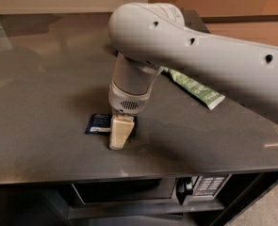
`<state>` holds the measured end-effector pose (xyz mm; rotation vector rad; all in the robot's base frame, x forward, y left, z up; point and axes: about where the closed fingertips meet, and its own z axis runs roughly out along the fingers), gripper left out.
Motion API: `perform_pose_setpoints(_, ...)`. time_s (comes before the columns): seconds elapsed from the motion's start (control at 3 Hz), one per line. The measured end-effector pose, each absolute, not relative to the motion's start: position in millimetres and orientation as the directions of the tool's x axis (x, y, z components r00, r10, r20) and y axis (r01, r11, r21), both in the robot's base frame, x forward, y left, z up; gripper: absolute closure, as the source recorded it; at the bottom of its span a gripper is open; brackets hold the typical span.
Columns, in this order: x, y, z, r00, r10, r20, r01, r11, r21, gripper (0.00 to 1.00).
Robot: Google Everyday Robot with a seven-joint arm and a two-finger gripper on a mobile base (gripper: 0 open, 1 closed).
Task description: Move rxbar blueberry near pepsi can
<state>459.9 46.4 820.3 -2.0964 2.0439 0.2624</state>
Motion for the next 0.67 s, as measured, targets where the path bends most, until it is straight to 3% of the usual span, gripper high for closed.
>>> perform_pose_setpoints(0.67,460.2,44.9,827.0,0.024,-0.964,-0.266,-1.0,-0.02,-0.016,0.86)
